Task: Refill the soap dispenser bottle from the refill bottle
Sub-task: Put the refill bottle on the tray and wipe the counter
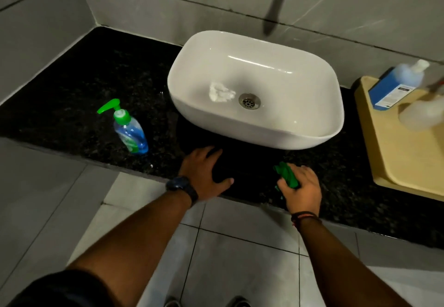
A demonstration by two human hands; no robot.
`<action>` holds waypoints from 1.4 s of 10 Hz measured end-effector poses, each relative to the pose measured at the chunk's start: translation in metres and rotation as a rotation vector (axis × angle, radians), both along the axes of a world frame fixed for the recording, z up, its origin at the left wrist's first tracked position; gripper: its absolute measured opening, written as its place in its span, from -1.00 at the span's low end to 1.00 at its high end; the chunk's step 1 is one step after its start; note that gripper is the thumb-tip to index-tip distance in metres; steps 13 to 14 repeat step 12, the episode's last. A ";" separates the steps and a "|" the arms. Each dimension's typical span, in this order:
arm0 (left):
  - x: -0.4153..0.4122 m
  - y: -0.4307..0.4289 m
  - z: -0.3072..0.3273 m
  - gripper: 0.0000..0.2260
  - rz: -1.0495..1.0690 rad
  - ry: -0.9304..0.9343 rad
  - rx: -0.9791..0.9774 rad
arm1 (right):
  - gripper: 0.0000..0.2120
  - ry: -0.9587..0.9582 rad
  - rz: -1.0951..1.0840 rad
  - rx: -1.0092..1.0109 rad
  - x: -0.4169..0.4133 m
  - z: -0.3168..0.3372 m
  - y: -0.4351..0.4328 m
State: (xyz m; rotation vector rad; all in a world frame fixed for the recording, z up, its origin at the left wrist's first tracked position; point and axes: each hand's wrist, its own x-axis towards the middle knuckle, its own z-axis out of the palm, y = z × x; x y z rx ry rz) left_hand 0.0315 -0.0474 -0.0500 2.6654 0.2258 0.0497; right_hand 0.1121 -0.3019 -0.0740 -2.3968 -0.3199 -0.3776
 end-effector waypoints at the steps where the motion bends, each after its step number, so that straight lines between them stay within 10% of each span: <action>1: 0.022 -0.058 0.023 -0.35 -0.228 -0.022 -0.186 | -0.58 -0.025 -0.148 0.150 0.006 0.025 -0.014; 3: 0.100 -0.174 0.075 -0.45 -0.514 -0.132 -0.169 | -0.63 -0.218 -0.312 0.188 0.073 0.089 -0.102; 6: 0.260 -0.304 0.094 -0.52 -0.494 -0.136 -0.066 | -0.62 -0.015 -0.206 0.022 0.227 0.098 -0.213; 10: 0.341 -0.332 0.030 -0.31 -0.489 -0.067 0.226 | -0.48 0.210 0.016 -0.542 0.285 0.023 -0.246; 14: 0.343 -0.326 0.039 -0.34 -0.495 -0.052 0.186 | -0.28 0.294 -0.018 -0.603 0.285 0.025 -0.242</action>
